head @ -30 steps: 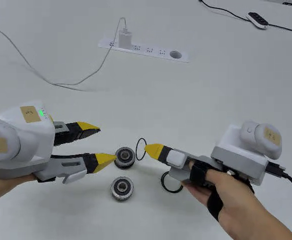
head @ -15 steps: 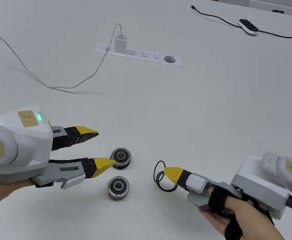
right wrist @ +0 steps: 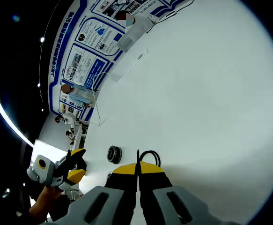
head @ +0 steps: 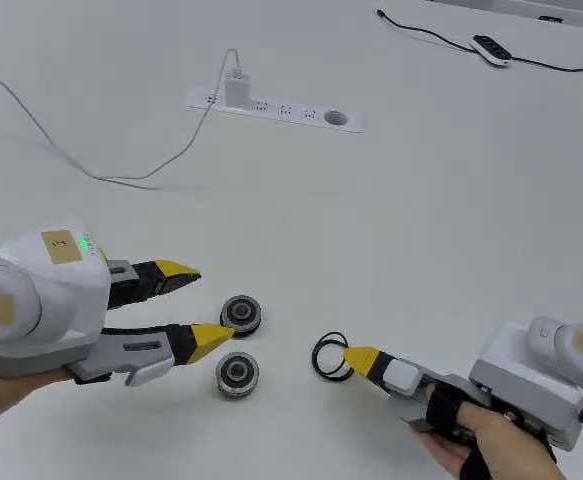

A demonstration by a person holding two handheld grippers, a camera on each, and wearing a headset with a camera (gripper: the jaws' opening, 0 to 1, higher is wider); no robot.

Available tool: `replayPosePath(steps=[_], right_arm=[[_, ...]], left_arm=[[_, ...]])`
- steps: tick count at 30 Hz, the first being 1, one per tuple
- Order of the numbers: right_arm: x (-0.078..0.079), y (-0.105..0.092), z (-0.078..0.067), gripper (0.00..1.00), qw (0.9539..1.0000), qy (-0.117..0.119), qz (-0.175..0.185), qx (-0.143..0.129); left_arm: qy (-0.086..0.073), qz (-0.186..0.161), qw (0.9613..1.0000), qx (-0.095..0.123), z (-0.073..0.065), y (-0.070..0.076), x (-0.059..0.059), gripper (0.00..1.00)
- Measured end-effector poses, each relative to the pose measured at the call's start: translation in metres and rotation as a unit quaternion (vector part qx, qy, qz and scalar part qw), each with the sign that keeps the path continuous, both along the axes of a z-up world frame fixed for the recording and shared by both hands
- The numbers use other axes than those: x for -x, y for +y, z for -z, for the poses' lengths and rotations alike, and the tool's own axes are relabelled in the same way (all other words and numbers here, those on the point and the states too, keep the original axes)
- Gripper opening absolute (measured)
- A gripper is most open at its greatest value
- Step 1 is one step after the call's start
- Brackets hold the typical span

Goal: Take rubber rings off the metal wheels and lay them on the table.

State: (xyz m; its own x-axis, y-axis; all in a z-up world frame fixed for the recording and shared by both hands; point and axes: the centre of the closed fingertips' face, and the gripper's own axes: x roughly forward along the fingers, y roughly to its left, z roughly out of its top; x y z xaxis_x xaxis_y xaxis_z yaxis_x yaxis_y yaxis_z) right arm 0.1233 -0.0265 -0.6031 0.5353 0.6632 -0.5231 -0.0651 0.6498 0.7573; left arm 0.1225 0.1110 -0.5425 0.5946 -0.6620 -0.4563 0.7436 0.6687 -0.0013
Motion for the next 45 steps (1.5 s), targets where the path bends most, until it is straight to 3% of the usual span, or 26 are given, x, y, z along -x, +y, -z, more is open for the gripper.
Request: replayPosePath(steps=[9, 16, 21, 22, 26, 28, 32, 35, 45], right_arm=[[0.002, -0.007, 0.008, 0.02, 0.9990, -0.007, -0.010, 0.044], [0.001, -0.007, 0.009, 0.11, 0.9965, -0.019, -0.027, 0.077], [0.002, -0.006, 0.008, 0.16, 0.9908, -0.046, -0.061, 0.111], [0.003, -0.007, 0.008, 0.17, 0.9872, -0.058, -0.074, 0.128], [0.001, -0.008, 0.005, 0.19, 0.9810, -0.081, -0.084, 0.155], [0.000, -0.006, 0.003, 0.20, 0.9809, -0.087, -0.087, 0.150], [-0.004, 0.004, -0.006, 0.21, 0.9885, -0.086, -0.073, 0.101], [-0.006, 0.011, -0.012, 0.21, 0.9879, -0.097, -0.079, 0.091], [-0.005, 0.028, -0.015, 0.22, 0.9895, -0.092, -0.094, 0.059]], left_arm=[[0.001, 0.002, 1.0000, -0.005, 0.002, 0.002, 0.001, 0.41], [0.001, 0.001, 1.0000, -0.005, 0.001, 0.002, 0.001, 0.40], [0.002, 0.001, 1.0000, -0.008, 0.002, 0.003, 0.000, 0.40], [0.002, 0.001, 1.0000, -0.009, 0.003, 0.004, 0.000, 0.40], [0.003, 0.002, 1.0000, -0.009, 0.004, 0.003, -0.002, 0.40], [0.004, 0.003, 0.9999, -0.009, 0.004, 0.002, -0.003, 0.40], [0.008, 0.007, 0.9999, -0.012, 0.009, 0.000, -0.006, 0.40], [0.011, 0.010, 0.9998, -0.012, 0.012, -0.003, -0.009, 0.40], [0.028, 0.022, 0.9989, -0.031, 0.033, -0.014, -0.023, 0.33]])
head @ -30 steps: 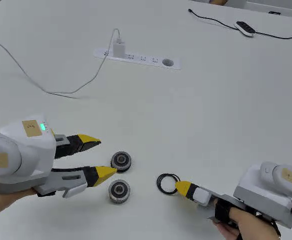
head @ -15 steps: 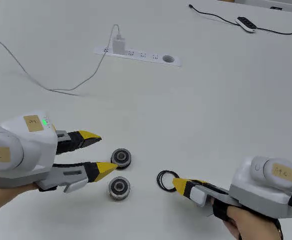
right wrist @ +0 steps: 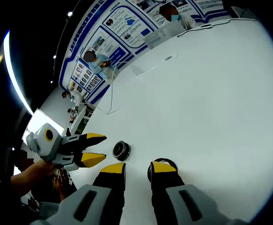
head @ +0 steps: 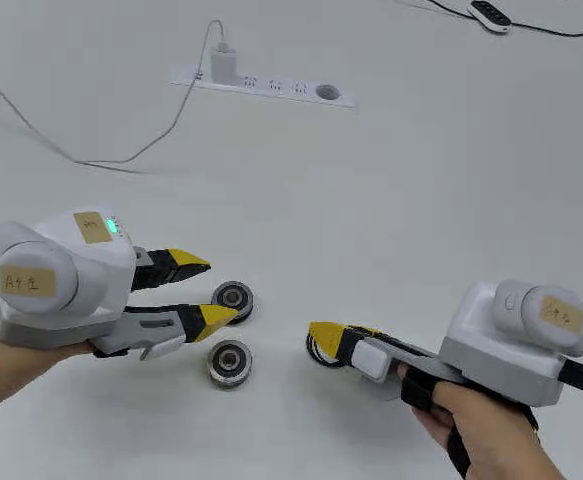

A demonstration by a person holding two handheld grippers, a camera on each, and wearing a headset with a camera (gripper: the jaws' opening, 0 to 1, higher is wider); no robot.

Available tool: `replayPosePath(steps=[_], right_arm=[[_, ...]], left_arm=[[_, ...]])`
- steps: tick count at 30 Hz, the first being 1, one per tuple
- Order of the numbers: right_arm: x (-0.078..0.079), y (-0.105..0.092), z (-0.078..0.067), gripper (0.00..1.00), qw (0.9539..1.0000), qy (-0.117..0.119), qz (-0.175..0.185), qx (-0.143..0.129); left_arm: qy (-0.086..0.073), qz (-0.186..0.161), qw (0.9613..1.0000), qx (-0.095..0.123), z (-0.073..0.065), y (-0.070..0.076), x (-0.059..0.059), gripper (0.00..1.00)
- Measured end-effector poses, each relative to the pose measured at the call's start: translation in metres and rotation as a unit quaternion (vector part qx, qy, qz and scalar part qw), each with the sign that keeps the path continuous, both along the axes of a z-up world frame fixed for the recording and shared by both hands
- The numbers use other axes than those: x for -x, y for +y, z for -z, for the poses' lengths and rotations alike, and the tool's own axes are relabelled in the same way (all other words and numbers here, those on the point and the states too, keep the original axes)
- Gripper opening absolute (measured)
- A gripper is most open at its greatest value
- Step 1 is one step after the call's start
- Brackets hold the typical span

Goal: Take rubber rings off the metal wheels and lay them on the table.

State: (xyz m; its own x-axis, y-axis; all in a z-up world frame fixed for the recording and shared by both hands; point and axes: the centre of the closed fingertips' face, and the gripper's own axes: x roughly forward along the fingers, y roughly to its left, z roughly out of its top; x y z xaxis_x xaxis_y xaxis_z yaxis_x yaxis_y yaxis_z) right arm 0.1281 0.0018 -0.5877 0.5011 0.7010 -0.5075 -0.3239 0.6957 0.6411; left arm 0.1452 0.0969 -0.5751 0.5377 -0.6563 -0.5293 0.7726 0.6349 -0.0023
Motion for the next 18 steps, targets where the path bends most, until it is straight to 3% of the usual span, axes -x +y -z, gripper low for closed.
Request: replayPosePath(steps=[9, 12, 18], right_arm=[[-0.005, 0.005, 0.001, 0.22, 0.9999, 0.009, -0.001, -0.013], [-0.006, 0.006, 0.000, 0.22, 0.9998, 0.010, 0.001, -0.017], [-0.006, 0.009, 0.000, 0.22, 0.9996, 0.015, 0.000, -0.024]], left_arm=[[0.007, 0.002, 0.9999, -0.010, 0.012, -0.002, -0.005, 0.26], [-0.003, 0.007, 0.9998, -0.019, 0.013, -0.001, -0.006, 0.22], [-0.001, 0.017, 0.9997, -0.019, 0.017, -0.006, -0.007, 0.20]])
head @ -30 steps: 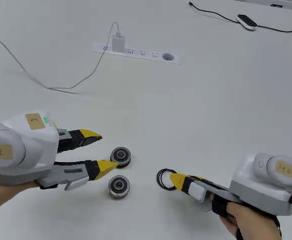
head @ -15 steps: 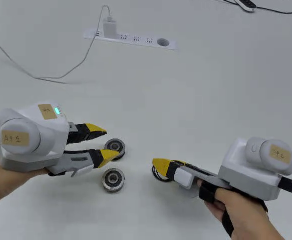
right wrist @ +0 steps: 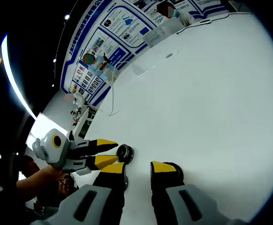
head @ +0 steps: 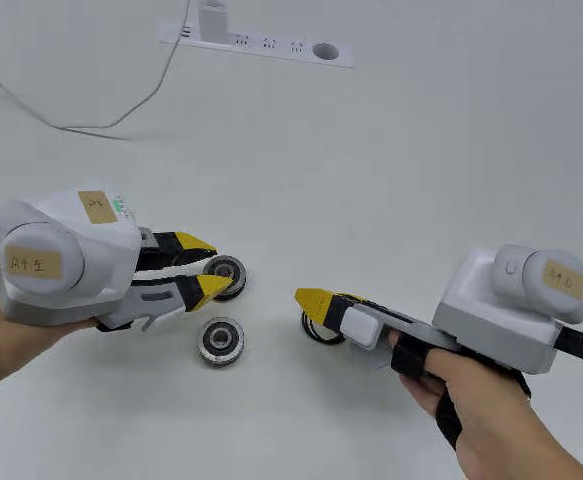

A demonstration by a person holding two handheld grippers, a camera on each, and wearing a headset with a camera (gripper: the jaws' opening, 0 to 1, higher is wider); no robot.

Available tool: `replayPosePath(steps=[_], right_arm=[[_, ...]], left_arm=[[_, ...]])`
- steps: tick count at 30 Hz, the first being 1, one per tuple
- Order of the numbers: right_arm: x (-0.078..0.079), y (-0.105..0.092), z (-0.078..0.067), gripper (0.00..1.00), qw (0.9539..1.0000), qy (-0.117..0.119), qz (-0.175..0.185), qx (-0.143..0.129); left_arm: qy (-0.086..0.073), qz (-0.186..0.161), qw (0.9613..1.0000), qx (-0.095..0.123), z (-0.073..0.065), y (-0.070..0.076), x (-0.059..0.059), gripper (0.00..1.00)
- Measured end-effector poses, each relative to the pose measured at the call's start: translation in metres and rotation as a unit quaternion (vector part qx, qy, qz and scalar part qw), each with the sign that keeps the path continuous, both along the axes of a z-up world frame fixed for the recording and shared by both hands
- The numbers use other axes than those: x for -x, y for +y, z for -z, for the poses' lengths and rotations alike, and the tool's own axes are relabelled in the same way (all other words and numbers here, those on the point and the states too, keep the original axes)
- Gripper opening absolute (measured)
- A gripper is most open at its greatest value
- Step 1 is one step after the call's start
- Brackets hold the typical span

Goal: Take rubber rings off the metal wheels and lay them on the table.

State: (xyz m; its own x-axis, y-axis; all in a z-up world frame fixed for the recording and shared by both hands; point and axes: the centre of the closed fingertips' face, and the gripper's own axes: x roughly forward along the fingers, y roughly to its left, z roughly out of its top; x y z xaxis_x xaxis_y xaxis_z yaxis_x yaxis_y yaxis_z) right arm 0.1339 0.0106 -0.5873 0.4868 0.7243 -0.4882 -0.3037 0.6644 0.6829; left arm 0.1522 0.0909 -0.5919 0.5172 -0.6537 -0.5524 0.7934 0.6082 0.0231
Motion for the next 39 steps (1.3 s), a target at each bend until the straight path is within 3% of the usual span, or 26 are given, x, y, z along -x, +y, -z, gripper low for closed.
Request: replayPosePath(steps=[6, 19, 32, 39], right_arm=[[0.000, 0.001, 0.000, 0.22, 1.0000, 0.002, 0.000, -0.003], [-0.002, 0.012, -0.002, 0.22, 0.9997, 0.007, -0.006, -0.020], [-0.005, 0.026, -0.006, 0.22, 0.9990, 0.012, -0.016, -0.039], [-0.006, 0.033, -0.005, 0.22, 0.9985, 0.015, -0.024, -0.047]], left_arm=[[0.001, 0.007, 0.9999, -0.008, 0.004, -0.001, 0.002, 0.19], [0.004, 0.008, 1.0000, -0.002, 0.005, -0.002, 0.004, 0.16], [0.012, -0.002, 0.9998, 0.017, 0.005, -0.001, 0.002, 0.14], [0.009, 0.001, 0.9998, 0.016, 0.005, -0.002, 0.003, 0.14]])
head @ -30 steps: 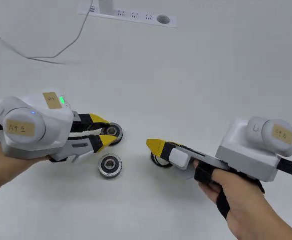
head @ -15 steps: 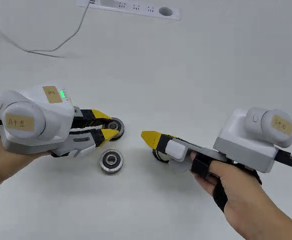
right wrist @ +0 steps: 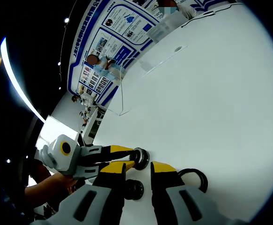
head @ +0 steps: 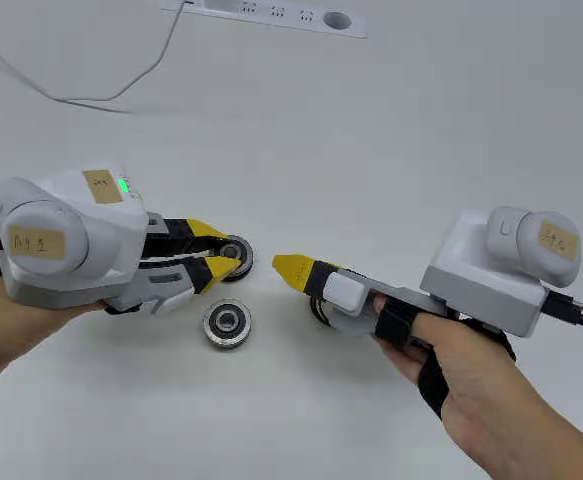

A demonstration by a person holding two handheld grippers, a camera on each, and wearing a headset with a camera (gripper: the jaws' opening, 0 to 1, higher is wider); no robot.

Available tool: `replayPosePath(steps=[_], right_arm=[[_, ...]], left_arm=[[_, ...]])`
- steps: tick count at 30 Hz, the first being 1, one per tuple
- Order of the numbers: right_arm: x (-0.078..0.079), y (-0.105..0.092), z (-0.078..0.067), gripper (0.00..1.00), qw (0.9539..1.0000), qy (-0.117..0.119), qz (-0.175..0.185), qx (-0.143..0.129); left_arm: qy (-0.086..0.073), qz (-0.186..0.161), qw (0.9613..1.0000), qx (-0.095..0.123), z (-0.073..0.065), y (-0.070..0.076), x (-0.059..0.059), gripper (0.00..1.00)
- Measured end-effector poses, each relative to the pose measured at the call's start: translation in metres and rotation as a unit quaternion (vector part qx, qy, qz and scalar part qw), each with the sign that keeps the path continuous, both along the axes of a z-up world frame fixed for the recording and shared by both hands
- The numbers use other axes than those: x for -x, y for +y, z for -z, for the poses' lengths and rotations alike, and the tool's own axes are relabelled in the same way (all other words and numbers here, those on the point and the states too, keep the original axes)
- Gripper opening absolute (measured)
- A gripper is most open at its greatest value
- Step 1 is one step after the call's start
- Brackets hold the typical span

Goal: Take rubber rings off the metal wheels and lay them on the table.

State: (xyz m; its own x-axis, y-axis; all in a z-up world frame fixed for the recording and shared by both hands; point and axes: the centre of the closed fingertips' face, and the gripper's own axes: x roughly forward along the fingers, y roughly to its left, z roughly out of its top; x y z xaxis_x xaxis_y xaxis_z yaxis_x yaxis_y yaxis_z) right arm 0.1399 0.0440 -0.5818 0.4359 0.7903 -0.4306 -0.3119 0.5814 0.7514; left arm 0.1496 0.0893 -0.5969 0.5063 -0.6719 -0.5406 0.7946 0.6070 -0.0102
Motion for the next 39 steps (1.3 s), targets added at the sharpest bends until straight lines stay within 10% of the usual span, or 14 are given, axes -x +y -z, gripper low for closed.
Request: replayPosePath(steps=[18, 39], right_arm=[[-0.004, 0.040, 0.004, 0.48, 0.9982, 0.034, -0.012, -0.048], [0.002, 0.048, 0.004, 0.46, 0.9967, 0.051, -0.019, -0.060]], left_arm=[[-0.010, 0.012, 0.9999, -0.001, 0.000, 0.000, 0.002, 0.13], [-0.012, -0.001, 0.9999, 0.007, 0.000, 0.000, -0.001, 0.13]])
